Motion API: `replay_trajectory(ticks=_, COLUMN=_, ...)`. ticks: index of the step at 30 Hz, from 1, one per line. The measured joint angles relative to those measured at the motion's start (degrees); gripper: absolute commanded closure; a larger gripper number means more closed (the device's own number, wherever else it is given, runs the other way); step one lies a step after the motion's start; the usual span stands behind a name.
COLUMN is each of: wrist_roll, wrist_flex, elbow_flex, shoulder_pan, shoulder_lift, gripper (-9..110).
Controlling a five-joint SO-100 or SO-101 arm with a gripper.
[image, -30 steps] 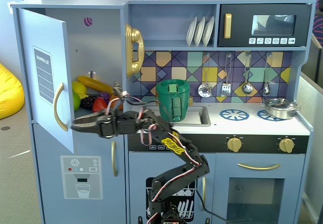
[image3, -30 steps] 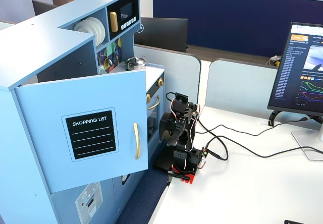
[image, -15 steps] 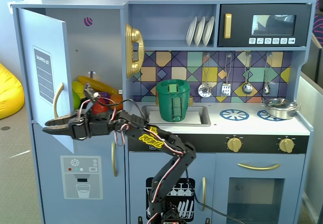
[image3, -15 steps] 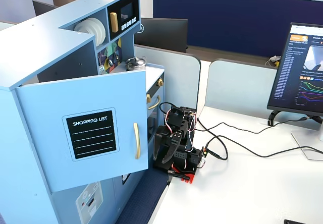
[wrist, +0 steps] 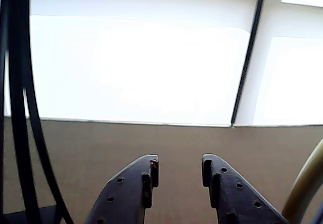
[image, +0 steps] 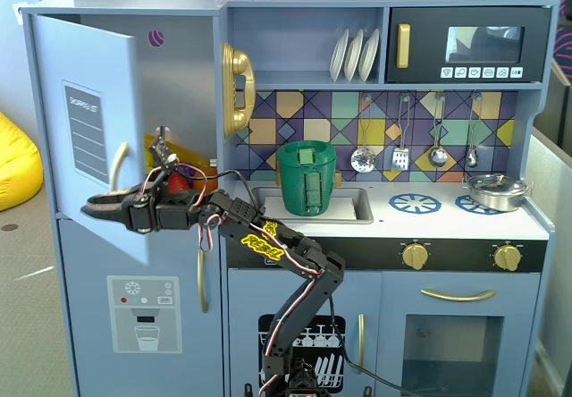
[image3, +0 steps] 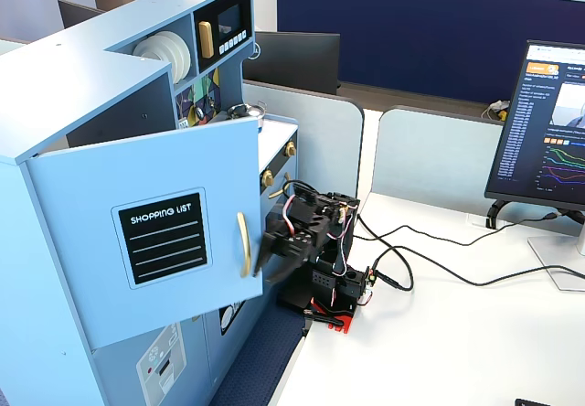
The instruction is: Close the left cabinet door
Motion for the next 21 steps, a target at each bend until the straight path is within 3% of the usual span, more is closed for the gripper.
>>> replay_trajectory(ticks=21, wrist_roll=8.3, wrist_flex=0.1, elbow_flex=0.1, shoulder_pan=24.0, shoulder_lift=1.1, gripper=102)
